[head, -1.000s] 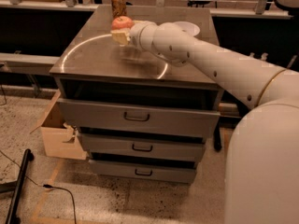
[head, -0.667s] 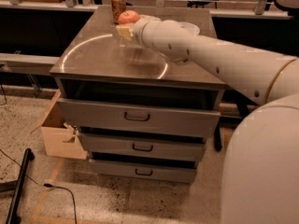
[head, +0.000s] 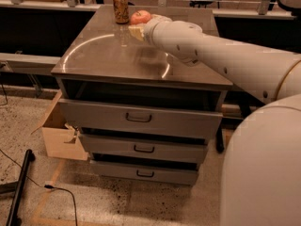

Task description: Place apple into white bowl

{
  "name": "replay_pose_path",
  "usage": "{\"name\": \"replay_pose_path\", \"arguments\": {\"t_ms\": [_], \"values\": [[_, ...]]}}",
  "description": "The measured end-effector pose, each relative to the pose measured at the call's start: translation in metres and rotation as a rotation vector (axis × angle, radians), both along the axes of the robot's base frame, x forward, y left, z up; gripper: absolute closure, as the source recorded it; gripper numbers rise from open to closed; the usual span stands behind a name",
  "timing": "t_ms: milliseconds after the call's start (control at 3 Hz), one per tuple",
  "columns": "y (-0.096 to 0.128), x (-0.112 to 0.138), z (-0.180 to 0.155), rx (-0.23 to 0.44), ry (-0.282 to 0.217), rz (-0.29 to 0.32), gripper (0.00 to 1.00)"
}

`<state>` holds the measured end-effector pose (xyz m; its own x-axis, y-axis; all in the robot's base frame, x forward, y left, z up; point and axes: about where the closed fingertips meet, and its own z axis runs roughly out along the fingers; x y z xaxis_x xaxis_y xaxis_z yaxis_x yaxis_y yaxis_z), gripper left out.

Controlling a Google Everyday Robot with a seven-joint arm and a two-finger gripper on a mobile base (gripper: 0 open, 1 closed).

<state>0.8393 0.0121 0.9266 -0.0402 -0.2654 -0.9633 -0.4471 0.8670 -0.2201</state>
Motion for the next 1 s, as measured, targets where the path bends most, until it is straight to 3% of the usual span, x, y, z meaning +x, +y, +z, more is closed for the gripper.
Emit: {"name": "replay_pose_path", "arguments": {"t_ms": [333,667,1000], "values": [[-0.011,0.009,0.02,-0.011,-0.054,-0.052,1.0],[-0.051,0.012,0.058,-0.059,-0.135,-0.144,1.0],[-0.101,0.004,0.084,-0.067,-0.169,-0.233,1.0]]}}
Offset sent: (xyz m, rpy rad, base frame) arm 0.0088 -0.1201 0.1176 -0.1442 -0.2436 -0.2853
